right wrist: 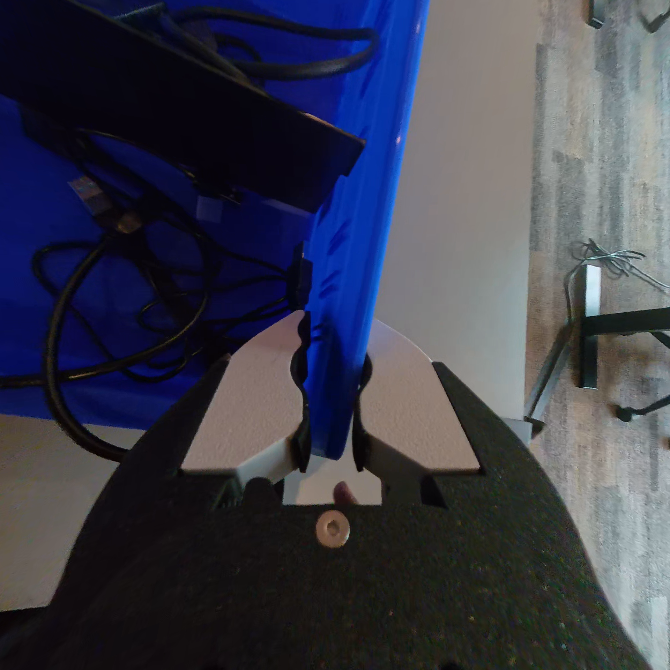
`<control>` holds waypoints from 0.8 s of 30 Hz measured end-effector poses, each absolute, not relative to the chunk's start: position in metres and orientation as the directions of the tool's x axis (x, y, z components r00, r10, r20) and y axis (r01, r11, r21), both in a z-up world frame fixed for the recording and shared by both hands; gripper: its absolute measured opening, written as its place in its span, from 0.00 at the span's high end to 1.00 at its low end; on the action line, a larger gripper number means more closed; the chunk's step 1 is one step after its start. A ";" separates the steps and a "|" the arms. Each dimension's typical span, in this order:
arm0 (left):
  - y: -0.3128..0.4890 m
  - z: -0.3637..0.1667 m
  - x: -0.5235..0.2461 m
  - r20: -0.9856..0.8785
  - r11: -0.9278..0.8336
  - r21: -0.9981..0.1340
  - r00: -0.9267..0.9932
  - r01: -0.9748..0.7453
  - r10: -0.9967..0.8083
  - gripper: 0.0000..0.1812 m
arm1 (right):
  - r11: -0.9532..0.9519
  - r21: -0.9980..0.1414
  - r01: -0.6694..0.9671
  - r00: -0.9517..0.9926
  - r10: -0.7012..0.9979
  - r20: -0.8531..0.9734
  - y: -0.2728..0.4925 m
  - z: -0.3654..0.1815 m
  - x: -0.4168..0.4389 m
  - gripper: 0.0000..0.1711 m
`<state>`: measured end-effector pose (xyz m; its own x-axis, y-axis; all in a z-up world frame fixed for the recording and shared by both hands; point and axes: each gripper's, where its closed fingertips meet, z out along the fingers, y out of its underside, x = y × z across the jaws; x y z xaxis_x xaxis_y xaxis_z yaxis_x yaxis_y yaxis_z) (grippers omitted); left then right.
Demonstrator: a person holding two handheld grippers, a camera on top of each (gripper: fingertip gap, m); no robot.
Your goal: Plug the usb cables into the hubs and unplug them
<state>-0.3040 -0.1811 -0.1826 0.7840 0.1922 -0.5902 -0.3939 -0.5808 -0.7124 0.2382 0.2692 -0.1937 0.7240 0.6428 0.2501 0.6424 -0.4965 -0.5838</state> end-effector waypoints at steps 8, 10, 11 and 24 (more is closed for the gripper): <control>-0.176 -0.131 -0.266 -0.543 -0.425 -0.795 0.820 -0.433 0.180 0.69 | -0.419 -0.656 0.628 0.722 0.628 0.290 0.261 -0.156 0.264 0.70; -0.168 -0.103 -0.249 -0.489 -0.283 -0.858 0.850 -0.428 0.195 0.67 | -0.335 -0.718 0.610 0.712 0.630 0.310 0.257 -0.134 0.265 0.70; -0.163 -0.087 -0.240 -0.450 -0.196 -0.889 0.870 -0.414 0.201 0.64 | -0.278 -0.747 0.604 0.697 0.639 0.325 0.254 -0.122 0.264 0.69; -0.153 0.117 -0.174 -0.182 0.611 -0.760 0.975 -0.220 0.125 0.77 | 0.114 -0.886 0.450 0.416 0.851 0.321 0.196 -0.066 0.189 0.80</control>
<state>-0.1735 -0.1534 0.1174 0.9754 0.1251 -0.1817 -0.2200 0.6112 -0.7603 0.1889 0.1962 -0.0665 0.4164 0.8508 0.3206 0.4500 0.1135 -0.8858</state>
